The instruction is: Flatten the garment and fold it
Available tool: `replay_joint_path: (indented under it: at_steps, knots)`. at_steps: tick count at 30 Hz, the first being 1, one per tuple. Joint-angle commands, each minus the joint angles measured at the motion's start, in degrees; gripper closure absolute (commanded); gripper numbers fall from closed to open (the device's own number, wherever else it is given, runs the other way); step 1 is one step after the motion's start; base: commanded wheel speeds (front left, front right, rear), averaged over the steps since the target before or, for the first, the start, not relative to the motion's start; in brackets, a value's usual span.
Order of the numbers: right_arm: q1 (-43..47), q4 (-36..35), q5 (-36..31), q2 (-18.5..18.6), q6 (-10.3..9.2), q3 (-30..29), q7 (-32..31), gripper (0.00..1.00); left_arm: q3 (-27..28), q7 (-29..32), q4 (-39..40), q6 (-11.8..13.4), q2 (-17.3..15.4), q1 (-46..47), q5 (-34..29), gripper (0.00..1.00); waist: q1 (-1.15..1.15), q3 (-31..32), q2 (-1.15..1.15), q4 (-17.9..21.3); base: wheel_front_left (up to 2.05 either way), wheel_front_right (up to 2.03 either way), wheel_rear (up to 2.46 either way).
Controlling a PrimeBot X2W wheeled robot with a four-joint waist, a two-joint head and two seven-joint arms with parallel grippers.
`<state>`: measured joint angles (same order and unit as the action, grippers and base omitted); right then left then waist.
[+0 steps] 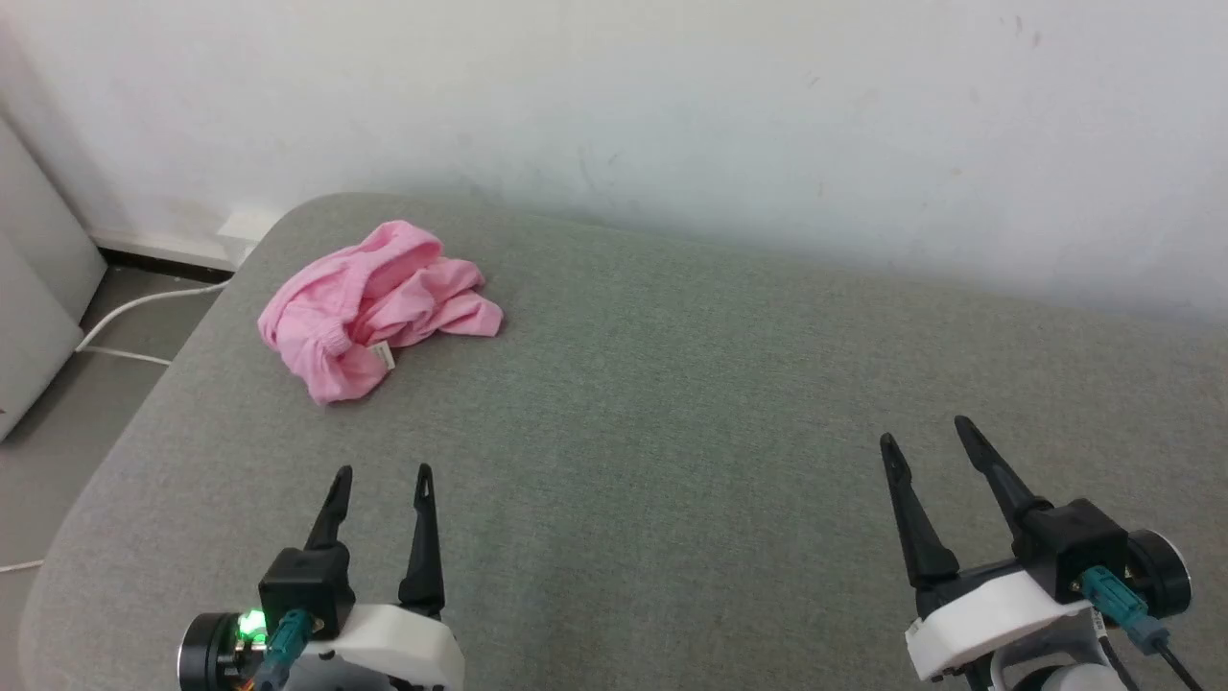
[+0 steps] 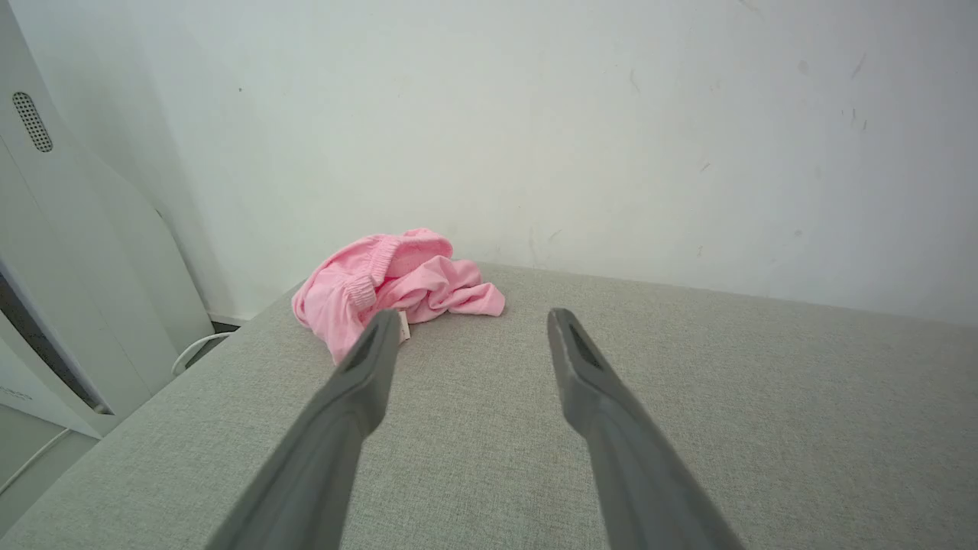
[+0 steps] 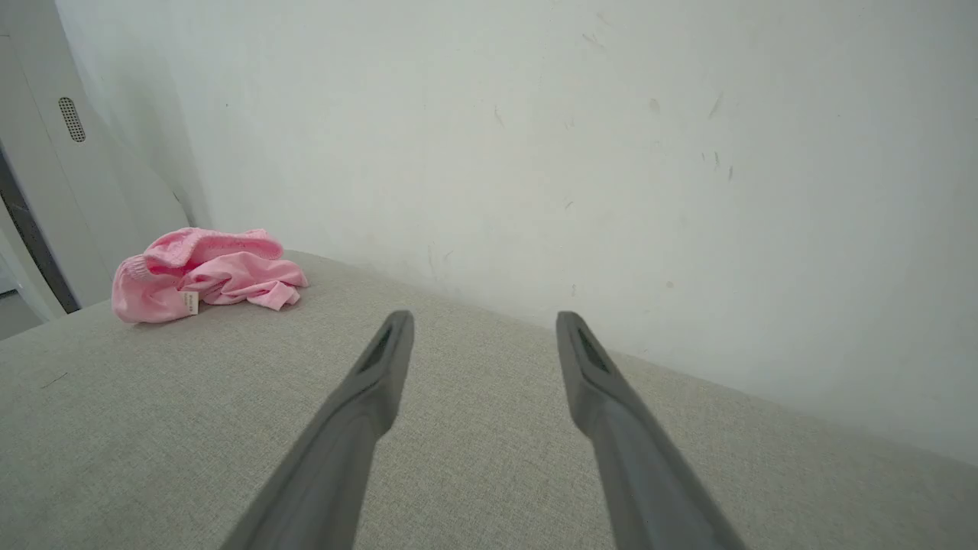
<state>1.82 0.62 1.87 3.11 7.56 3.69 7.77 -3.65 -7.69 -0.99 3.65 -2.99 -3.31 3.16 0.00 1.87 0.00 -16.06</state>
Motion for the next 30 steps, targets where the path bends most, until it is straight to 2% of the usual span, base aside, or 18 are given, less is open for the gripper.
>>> replay_joint_path:
  at_steps: [1, 30]
  knots:
    - [0.53, 0.09, 0.07, -0.12, -0.04, 0.09, 0.5, 0.0, -0.16, -0.59, -0.18, 0.51, 0.06, -0.59, 0.32, 0.0, 0.0, 0.17, 0.0, -0.74, 0.0, 0.0, 0.0]
    - [0.88, 1.15, 1.91, -0.18, -0.06, 3.4, 3.97, 0.0, -1.0, -4.05, -0.72, 1.69, 0.09, -1.78, 0.92, 0.0, 0.0, 1.2, 0.0, -9.29, 0.0, 0.0, 0.0]
